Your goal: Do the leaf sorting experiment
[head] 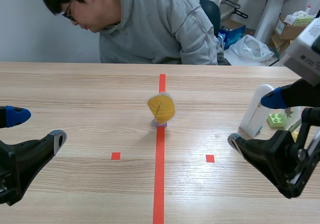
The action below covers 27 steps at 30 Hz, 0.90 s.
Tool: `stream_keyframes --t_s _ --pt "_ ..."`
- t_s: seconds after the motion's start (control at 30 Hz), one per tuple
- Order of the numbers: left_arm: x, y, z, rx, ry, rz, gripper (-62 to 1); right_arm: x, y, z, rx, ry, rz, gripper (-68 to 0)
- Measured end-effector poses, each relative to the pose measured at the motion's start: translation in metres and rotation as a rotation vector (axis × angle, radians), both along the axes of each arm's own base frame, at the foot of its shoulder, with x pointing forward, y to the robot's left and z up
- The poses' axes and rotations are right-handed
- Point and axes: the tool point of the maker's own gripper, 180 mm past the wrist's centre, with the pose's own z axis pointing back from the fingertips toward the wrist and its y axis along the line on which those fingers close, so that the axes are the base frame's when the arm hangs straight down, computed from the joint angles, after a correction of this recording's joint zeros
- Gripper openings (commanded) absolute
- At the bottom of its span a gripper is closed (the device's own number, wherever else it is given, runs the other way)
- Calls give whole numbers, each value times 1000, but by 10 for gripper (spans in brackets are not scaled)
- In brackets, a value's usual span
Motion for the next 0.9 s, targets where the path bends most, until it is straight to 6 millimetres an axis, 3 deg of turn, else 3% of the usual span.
stream_keyframes --t_s 0.9 --pt "0 0 0 0 0 0 -99 1 -4 -3 -35 1 -8 -150"
